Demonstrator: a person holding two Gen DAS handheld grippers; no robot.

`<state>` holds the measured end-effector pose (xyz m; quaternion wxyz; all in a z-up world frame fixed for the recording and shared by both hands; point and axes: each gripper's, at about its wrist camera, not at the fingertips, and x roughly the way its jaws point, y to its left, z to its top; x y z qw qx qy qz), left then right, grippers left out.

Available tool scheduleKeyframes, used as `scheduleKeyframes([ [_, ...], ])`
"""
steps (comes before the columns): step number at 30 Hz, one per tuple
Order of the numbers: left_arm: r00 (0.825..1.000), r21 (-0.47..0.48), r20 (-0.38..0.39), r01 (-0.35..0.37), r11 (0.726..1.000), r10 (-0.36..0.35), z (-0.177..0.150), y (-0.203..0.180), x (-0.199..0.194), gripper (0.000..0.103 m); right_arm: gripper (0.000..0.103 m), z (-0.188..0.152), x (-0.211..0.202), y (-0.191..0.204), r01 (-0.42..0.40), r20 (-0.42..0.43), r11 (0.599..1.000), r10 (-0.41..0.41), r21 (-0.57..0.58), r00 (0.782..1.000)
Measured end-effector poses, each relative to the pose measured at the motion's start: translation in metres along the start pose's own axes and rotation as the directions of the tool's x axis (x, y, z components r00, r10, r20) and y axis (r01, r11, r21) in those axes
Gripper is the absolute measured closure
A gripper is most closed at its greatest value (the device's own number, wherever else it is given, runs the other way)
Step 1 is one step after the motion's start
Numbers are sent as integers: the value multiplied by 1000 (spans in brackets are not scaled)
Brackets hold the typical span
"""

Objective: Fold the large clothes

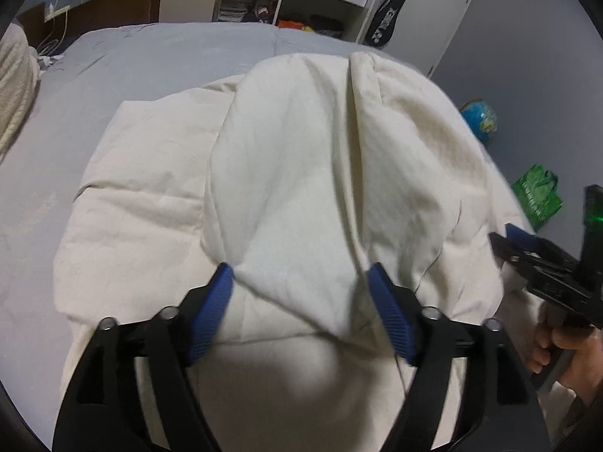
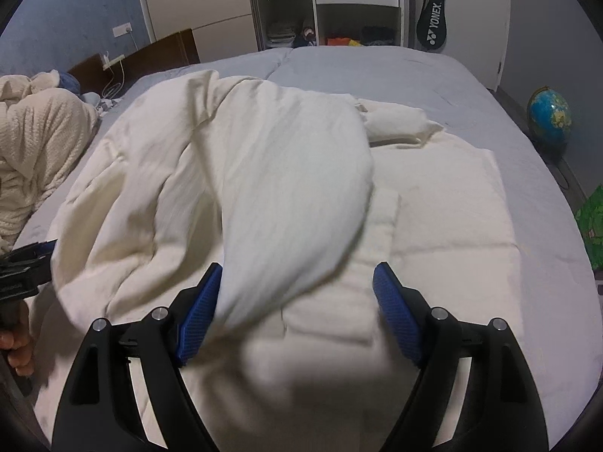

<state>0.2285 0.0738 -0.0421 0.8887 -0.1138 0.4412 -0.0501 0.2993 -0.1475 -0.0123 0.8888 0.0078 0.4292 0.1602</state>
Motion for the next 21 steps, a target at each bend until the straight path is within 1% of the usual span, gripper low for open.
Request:
scheduleKeyframes([
  [3, 1000, -4, -17, -7, 1000, 7, -7, 3, -7, 23, 24, -12, -18, -6, -35, -9, 999, 35, 30, 999],
  [5, 999, -6, -45, -9, 1000, 9, -13, 5, -12, 23, 24, -19, -28, -10, -27, -25, 999, 28, 27, 999],
  [8, 998, -9, -63, -12, 1000, 11, -21, 7, -26, 22, 24, -31, -42, -22, -23, -35, 999, 24, 39, 999],
  [11, 996, -9, -83, -25, 1000, 24, -26, 12, -36, 21, 23, -47, -52, -36, -25, -77, 997, 31, 78, 997],
  [14, 994, 4, -104, -21, 1000, 21, -28, 16, -50, 21, 23, -63, -55, -47, -27, -128, 994, 41, 105, 991],
  [17, 993, 21, -115, -27, 999, 29, -34, 19, -71, 20, 23, -76, -63, -57, -53, -155, 986, 78, 157, 985],
  [21, 992, 1, -122, -17, 1000, 17, -50, 32, -106, 21, 23, -83, -84, -64, -88, -158, 976, 121, 201, 980],
])
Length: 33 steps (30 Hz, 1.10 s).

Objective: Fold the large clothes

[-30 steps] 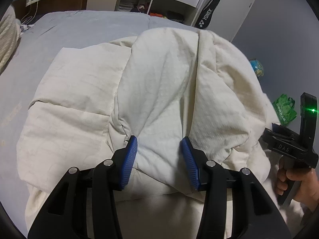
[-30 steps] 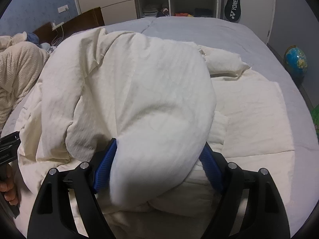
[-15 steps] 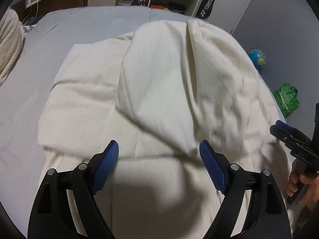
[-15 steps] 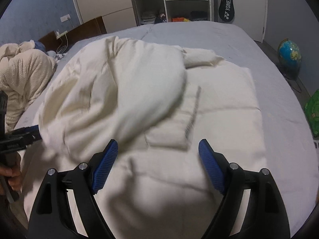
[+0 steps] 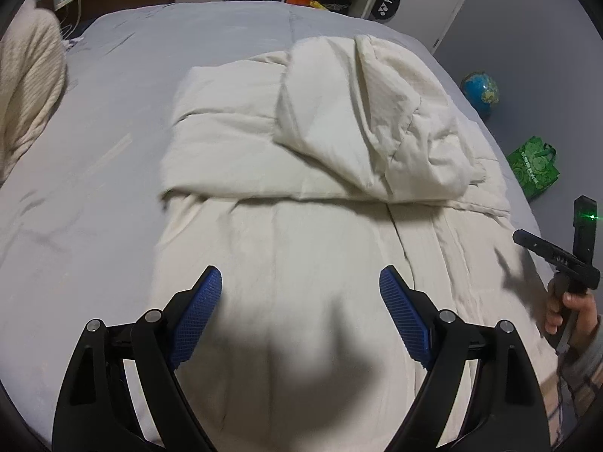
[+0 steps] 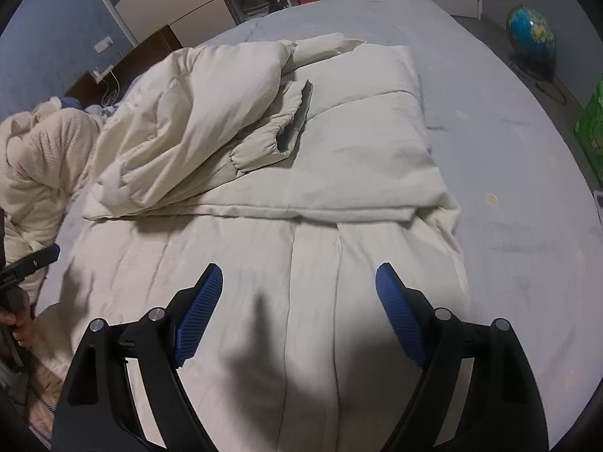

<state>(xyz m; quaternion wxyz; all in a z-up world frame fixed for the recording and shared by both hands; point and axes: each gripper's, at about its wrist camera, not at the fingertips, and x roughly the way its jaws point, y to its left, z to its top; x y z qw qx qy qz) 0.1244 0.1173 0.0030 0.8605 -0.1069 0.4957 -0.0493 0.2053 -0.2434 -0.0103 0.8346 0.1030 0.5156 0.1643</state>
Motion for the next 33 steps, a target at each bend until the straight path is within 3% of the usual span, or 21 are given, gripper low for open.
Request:
scheduleKeyframes([
  [9, 997, -6, 58, -53, 999, 53, -38, 15, -47, 21, 23, -40, -44, -15, 21, 4, 999, -21, 35, 1000],
  [13, 994, -1, 46, -95, 995, 95, -52, 16, -57, 21, 23, -58, -64, -17, 30, 23, 998, -31, 57, 999],
  [19, 994, -37, 36, -98, 994, 100, -67, 26, -68, 21, 23, -83, -93, -24, 50, 77, 995, -57, 88, 995],
  [24, 995, -73, 19, -98, 993, 99, -76, 33, -71, 21, 23, -97, -102, -41, 52, 72, 988, -63, 144, 995],
  [31, 995, -131, -62, -85, 988, 77, -78, 46, -58, 23, 23, -117, -100, -68, -35, 36, 966, 27, 257, 999],
  [33, 994, -152, -96, -68, 986, 53, -80, 51, -52, 29, 24, -119, -98, -71, -77, 31, 960, 72, 268, 997],
])
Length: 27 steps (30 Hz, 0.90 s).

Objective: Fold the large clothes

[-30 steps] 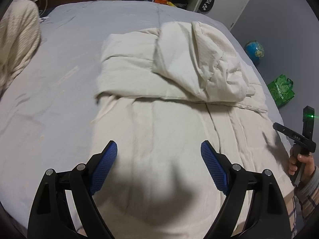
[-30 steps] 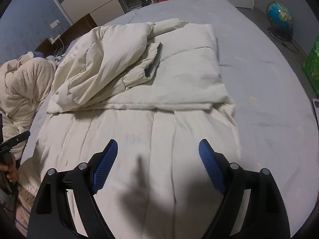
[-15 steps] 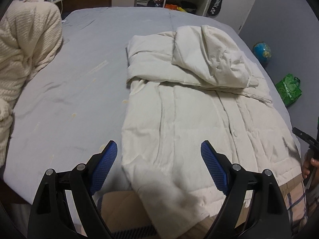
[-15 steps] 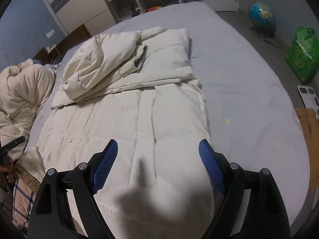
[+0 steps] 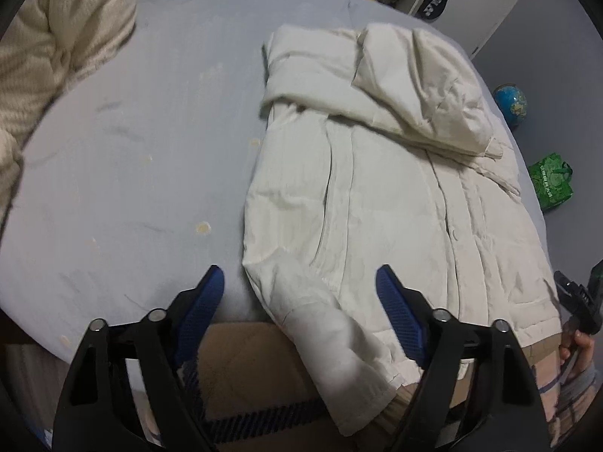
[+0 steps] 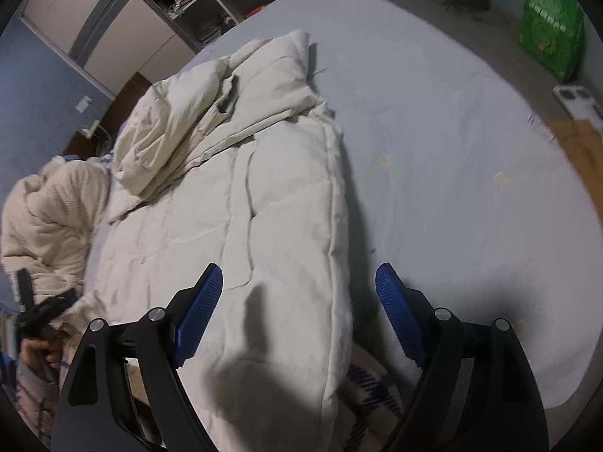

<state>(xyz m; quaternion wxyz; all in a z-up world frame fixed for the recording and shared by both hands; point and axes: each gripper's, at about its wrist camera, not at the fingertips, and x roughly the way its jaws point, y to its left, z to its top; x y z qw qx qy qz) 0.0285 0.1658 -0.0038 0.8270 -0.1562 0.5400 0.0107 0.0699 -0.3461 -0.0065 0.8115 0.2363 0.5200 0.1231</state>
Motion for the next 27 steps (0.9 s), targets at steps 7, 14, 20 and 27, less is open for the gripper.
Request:
scheduleKeyframes([
  [7, 989, -65, -126, 67, 996, -75, 3, 12, 25, 51, 47, 0, 8, 3, -69, -42, 998, 70, 4, 997],
  [14, 979, -93, -181, 80, 992, -96, 6, 15, 35, 56, 72, -1, 9, 1, -75, -48, 997, 75, -4, 996],
  [20, 971, -112, -216, 84, 990, -106, 7, 19, 39, 55, 72, -5, 10, -8, -74, -75, 997, 75, 11, 994],
  [27, 968, -63, -212, 120, 991, -131, 6, 10, 35, 77, 72, -8, 9, -15, -108, -84, 993, 111, 46, 990],
])
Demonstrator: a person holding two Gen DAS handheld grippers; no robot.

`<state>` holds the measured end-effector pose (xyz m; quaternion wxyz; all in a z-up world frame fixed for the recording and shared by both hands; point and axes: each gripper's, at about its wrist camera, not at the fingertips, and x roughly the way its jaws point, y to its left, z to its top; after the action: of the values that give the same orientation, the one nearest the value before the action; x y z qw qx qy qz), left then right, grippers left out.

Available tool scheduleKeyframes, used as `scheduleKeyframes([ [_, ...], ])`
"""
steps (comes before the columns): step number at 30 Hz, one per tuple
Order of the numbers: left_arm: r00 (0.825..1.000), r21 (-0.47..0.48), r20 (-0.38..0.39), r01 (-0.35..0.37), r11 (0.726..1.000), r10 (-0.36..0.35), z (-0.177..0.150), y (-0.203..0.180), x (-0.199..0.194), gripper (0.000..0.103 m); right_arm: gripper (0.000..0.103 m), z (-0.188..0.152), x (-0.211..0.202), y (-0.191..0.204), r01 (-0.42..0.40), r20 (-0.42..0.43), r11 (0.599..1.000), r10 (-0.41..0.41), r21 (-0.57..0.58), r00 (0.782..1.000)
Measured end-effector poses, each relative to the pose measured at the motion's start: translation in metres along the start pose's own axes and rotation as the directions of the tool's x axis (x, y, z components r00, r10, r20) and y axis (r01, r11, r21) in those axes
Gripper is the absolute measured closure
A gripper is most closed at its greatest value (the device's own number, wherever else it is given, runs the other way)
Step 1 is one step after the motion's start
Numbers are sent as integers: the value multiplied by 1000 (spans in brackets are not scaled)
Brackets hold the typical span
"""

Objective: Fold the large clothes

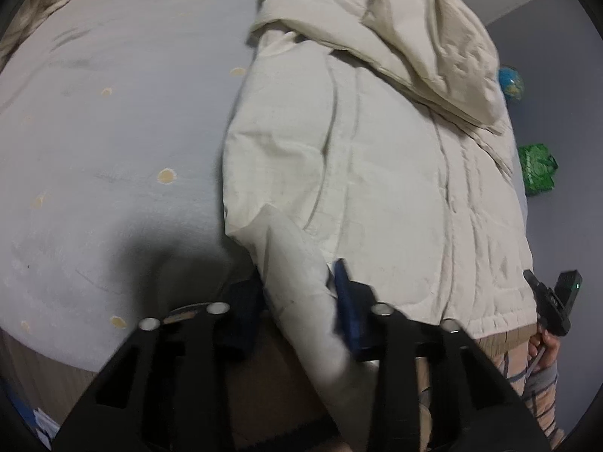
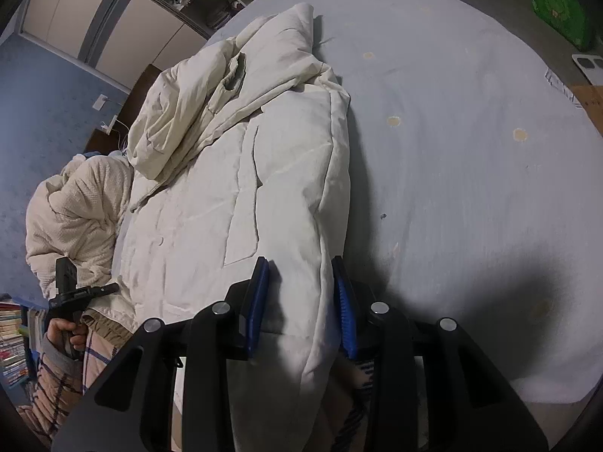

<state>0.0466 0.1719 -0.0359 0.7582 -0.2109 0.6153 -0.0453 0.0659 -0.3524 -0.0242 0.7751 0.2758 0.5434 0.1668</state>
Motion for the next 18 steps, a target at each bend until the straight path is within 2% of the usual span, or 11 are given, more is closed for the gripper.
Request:
scheduleKeyframes([
  [2, 1000, 18, 15, 11, 1000, -11, -3, -5, -3, 81, 72, 0, -2, 0, -22, -7, 1000, 22, -3, 1000],
  [9, 998, 63, 41, 52, 997, -55, -9, -14, -21, 83, 72, -6, -14, -2, -84, -13, 996, 84, -13, 996],
  [18, 1000, 118, 0, 31, 993, -31, -19, -28, -21, 79, 71, -12, -13, -5, -125, -22, 992, 125, 2, 992],
])
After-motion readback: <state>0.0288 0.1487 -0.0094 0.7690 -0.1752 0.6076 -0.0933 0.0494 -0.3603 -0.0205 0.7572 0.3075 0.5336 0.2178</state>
